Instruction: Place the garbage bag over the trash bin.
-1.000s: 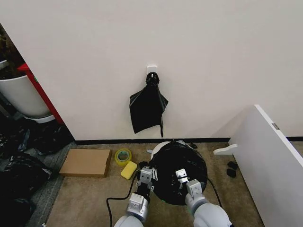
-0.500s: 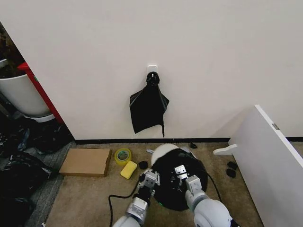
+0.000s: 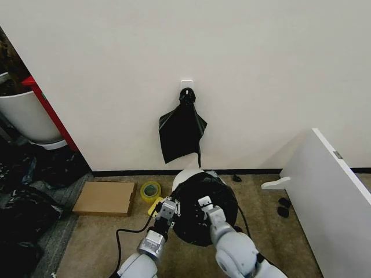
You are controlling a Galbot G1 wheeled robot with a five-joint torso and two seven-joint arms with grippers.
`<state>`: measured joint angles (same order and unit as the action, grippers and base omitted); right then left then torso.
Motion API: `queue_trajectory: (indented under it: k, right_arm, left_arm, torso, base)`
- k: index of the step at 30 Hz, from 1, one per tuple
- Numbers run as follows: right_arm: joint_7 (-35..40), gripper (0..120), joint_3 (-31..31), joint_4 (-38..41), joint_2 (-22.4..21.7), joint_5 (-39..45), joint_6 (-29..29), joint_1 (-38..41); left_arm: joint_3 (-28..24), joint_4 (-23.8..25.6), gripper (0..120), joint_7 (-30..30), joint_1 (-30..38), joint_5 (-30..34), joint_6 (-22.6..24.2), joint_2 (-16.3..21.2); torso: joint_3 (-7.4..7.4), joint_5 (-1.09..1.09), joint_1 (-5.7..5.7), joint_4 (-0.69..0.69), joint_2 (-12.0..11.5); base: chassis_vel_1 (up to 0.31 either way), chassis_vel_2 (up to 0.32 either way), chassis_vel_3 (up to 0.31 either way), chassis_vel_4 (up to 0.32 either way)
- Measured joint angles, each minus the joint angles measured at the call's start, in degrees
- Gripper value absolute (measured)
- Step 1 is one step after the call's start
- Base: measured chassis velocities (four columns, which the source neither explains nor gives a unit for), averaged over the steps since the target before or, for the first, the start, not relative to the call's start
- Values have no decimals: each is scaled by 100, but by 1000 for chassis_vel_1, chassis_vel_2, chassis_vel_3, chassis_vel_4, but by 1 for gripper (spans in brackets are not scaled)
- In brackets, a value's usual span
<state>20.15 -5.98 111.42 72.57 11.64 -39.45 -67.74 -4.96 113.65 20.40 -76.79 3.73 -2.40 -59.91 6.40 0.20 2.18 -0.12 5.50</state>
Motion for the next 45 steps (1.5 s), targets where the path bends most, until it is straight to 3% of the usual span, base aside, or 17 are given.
queue_trajectory:
  k: [14, 20, 25, 30, 38, 45]
  right_arm:
    - [213, 0, -76, -570, 96, -321, 73, 286]
    - [172, 0, -332, -426, 92, -418, -100, 232]
    - [224, 0, -271, -813, 162, -595, 129, 466]
    - [205, 0, -341, -617, -49, -528, -50, 331]
    - [256, 0, -480, -760, 183, -138, 110, 591]
    - [346, 0, -454, -738, -42, -110, -131, 520]
  left_arm:
    - [72, 198, 1, -63, -183, 55, 2, 45]
    - [89, 211, 1, -76, -234, 77, 7, 14]
    - [115, 268, 1, -97, -318, 39, 2, 58]
    - [128, 265, 1, -101, -331, 32, -6, 14]
    - [90, 278, 1, -121, -335, 35, -8, -1]
    - [112, 299, 1, -136, -355, 40, -12, 14]
  torso:
    - [0, 1, 0, 0, 0]
    - [-1, 0, 0, -1, 0]
    - [-1, 0, 0, 0, 0]
    - [-1, 0, 0, -2, 0]
    - [0, 1, 0, 0, 0]
    - [0, 0, 0, -1, 0]
  base:
    - [0, 0, 0, 0]
    - [0, 0, 0, 0]
    - [0, 0, 0, 0]
    - [0, 0, 0, 0]
    - [0, 0, 0, 0]
    - [0, 0, 0, 0]
